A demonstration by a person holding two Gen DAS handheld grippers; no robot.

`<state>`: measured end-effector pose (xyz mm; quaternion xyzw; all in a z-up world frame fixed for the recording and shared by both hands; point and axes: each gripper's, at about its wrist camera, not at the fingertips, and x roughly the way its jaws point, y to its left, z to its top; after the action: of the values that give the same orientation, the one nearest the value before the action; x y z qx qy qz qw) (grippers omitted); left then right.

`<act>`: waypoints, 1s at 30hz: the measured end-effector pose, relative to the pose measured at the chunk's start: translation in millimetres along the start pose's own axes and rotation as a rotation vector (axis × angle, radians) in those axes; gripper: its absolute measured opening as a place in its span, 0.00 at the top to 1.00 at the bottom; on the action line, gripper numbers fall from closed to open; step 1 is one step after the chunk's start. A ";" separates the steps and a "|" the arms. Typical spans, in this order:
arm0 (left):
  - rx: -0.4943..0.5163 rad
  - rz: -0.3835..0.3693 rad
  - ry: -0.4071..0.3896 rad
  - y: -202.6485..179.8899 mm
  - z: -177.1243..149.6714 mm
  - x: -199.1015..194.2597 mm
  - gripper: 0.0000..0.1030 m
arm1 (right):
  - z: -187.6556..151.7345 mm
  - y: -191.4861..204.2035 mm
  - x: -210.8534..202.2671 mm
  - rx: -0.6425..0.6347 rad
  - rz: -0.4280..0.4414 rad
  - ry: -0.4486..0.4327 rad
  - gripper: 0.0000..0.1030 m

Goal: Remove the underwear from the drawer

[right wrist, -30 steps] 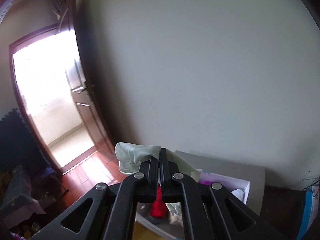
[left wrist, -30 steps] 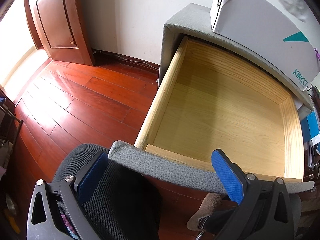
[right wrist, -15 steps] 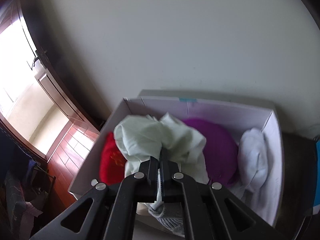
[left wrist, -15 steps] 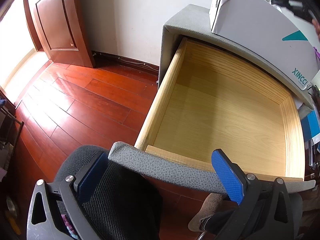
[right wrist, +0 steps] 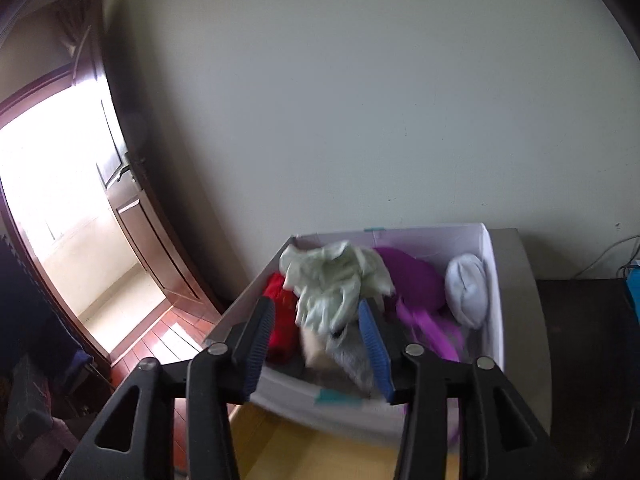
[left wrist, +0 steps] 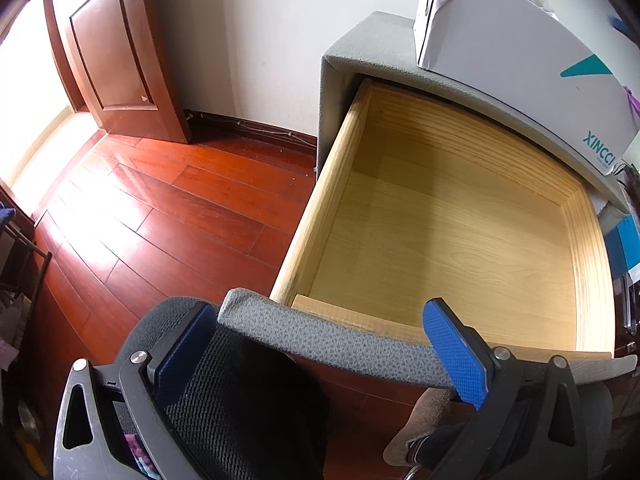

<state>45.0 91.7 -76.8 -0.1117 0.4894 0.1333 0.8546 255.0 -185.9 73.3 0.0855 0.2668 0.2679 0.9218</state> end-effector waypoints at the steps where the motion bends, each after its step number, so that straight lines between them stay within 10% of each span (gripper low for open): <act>1: 0.002 0.002 -0.002 -0.3 -0.2 -0.3 0.00 | -16.3 5.8 -16.1 -0.015 -0.015 -0.011 0.49; 15: 0.093 0.069 -0.084 -13.2 -4.5 -9.9 0.00 | -192.0 19.7 -93.4 0.074 -0.219 0.057 0.48; 30: 0.232 -0.039 -0.204 -33.5 -13.1 -51.1 0.04 | -211.7 22.0 -93.0 0.066 -0.284 0.061 0.48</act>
<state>21.0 49.9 -37.0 -0.0075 0.4100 0.0700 0.9094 64.9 -214.4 -57.1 0.0693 0.3127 0.1284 0.9386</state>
